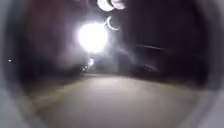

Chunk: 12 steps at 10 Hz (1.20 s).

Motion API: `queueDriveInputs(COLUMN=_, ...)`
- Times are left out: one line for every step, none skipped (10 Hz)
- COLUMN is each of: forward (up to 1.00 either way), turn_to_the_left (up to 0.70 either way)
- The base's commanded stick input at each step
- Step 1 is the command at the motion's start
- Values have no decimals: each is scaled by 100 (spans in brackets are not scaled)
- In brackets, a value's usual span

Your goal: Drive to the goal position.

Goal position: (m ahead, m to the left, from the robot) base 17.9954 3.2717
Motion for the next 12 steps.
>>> queueDriveInputs(forward=100, turn_to_the_left=0)
queueDriveInputs(forward=100, turn_to_the_left=0)
queueDriveInputs(forward=100, turn_to_the_left=0)
queueDriveInputs(forward=100, turn_to_the_left=0)
queueDriveInputs(forward=100, turn_to_the_left=0)
queueDriveInputs(forward=100, turn_to_the_left=0)
queueDriveInputs(forward=100, turn_to_the_left=0)
queueDriveInputs(forward=100, turn_to_the_left=0)
queueDriveInputs(forward=100, turn_to_the_left=0)
queueDriveInputs(forward=100, turn_to_the_left=0)
queueDriveInputs(forward=100, turn_to_the_left=0)
queueDriveInputs(forward=100, turn_to_the_left=0)
